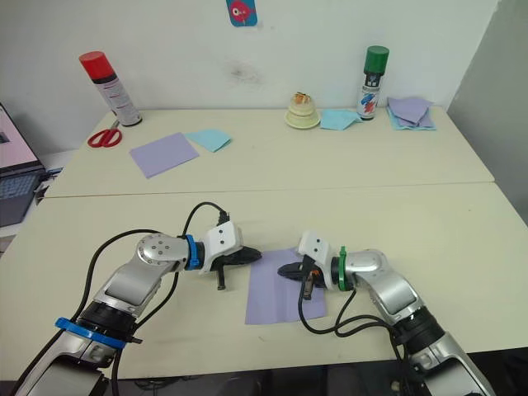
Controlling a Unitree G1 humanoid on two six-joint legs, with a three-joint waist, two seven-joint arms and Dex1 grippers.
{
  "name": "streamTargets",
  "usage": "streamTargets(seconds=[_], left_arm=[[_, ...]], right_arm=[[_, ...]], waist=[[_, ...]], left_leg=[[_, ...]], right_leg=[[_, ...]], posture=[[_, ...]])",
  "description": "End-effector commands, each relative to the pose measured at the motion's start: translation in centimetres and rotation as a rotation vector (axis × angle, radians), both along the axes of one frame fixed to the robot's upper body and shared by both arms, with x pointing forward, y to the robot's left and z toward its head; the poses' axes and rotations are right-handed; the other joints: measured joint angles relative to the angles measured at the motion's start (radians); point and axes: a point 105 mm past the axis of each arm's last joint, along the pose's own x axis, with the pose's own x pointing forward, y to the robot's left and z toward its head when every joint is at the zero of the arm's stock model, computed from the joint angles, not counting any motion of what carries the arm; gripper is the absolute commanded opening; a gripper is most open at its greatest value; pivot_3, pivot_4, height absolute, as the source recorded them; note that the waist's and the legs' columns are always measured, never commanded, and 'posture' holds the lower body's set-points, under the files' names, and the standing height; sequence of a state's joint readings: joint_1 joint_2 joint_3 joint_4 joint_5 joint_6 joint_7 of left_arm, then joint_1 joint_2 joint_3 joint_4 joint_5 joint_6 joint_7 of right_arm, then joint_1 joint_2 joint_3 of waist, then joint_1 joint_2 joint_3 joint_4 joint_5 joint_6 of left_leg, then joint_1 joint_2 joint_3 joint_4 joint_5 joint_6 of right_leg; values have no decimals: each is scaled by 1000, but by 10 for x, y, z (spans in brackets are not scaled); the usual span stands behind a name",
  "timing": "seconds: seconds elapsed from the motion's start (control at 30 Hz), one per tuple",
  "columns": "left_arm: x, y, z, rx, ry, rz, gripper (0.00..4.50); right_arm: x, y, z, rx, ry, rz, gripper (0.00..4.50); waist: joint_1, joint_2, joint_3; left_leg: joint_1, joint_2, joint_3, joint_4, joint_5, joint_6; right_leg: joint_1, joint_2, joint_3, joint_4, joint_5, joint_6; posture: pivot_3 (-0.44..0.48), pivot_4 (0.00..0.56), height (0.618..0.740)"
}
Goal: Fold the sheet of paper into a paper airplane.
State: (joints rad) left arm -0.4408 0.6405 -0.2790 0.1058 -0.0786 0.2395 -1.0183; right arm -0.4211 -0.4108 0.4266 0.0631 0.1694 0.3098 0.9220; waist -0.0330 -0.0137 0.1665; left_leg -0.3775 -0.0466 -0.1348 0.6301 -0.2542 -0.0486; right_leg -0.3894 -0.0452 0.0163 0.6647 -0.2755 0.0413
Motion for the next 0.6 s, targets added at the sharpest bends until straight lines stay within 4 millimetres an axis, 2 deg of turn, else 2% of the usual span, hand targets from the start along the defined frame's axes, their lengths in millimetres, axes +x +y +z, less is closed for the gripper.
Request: streamTargets(seconds=[0.03, 0.17, 0.23, 0.4, 0.5, 0.6], left_arm=[[-1, -5, 30, -134, -13, 46, 0], [-17, -28, 67, -360, 19, 48, 0], [-31, -42, 73, -436, 67, 32, 0], [-59, -52, 48, -403, 172, 23, 0], [-67, -49, 18, -293, 196, 44, 0], [-68, -43, -3, -230, 200, 69, 0]], right_arm=[[4, -3, -8, -48, -46, -24, 19], [10, -3, -6, -5, -32, -81, 19], [13, -3, -4, 17, -15, -107, 19], [17, -10, -4, 18, -4, -154, 19], [19, -17, -6, -5, -11, -176, 19], [21, -22, -5, -12, -18, -192, 19]], waist=[[-1, 0, 0], [0, 0, 0], [0, 0, 0], [0, 0, 0], [1, 0, 0], [4, 0, 0]], left_leg=[[0, 1, 0, 0, 0, 0], [0, 2, 0, 0, 0, 0], [0, 2, 0, 0, 0, 0], [2, 2, 1, 0, 0, 0], [2, 3, 0, 0, 0, 0], [3, 3, 1, 0, 0, -1]], right_leg=[[0, 1, 0, 0, 0, 0], [0, 1, 0, 0, 0, 0], [0, 1, 0, 0, 0, 0], [1, 1, 2, 0, 1, -1], [1, 3, 1, 0, 1, -2], [2, 3, 2, -1, 1, -2]], posture=[[0, 150, 740], [0, 150, 740], [0, 150, 740], [0, 150, 740], [0, 150, 740], [0, 150, 740]])
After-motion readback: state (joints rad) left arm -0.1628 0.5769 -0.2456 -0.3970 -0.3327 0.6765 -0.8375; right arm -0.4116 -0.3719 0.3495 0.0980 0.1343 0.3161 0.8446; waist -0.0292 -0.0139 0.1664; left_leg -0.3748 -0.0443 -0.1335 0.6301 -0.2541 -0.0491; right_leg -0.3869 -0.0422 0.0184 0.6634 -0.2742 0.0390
